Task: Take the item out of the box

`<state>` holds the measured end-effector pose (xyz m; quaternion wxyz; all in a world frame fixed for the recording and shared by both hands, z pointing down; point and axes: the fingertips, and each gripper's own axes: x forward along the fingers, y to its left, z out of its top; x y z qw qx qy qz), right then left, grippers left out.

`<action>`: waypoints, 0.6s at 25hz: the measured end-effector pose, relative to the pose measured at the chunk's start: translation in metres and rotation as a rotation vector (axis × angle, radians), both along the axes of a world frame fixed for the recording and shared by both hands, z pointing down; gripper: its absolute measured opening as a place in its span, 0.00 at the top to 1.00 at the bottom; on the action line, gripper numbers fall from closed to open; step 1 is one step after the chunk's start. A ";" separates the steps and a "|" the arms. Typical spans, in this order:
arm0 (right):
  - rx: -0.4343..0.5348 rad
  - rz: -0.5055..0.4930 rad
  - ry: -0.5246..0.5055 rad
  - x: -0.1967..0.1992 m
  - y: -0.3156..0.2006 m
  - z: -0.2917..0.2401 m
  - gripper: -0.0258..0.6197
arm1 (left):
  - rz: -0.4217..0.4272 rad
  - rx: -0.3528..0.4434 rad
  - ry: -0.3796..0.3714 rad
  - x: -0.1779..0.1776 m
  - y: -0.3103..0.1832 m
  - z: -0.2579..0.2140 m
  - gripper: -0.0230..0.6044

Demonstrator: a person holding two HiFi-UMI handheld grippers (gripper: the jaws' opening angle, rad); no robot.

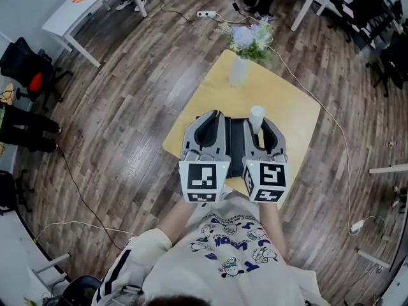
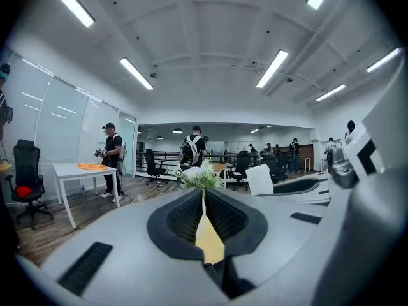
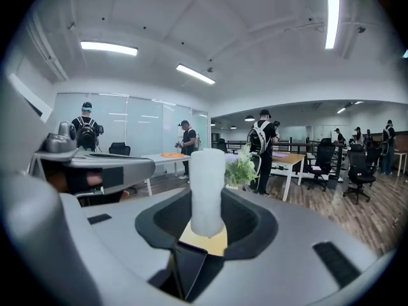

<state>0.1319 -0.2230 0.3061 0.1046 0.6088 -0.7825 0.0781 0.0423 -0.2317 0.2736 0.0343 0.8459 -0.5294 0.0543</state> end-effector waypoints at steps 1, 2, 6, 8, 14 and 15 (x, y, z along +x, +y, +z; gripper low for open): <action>0.017 0.000 -0.004 -0.001 0.000 -0.004 0.72 | 0.000 0.011 -0.006 0.000 0.000 -0.002 0.92; 0.032 0.003 -0.007 -0.001 0.000 -0.007 0.72 | -0.001 0.022 -0.013 0.001 0.000 -0.004 0.92; 0.072 0.022 -0.020 0.004 -0.001 -0.013 0.72 | -0.007 0.060 -0.028 0.005 0.000 -0.009 0.92; 0.092 0.029 -0.024 0.005 0.000 -0.017 0.72 | -0.013 0.066 -0.025 0.005 0.001 -0.010 0.92; 0.162 0.051 -0.030 0.011 0.001 -0.028 0.72 | -0.033 0.096 -0.027 0.004 0.002 -0.015 0.92; 0.173 0.054 -0.034 0.013 -0.001 -0.029 0.72 | -0.033 0.105 -0.025 0.005 0.000 -0.015 0.92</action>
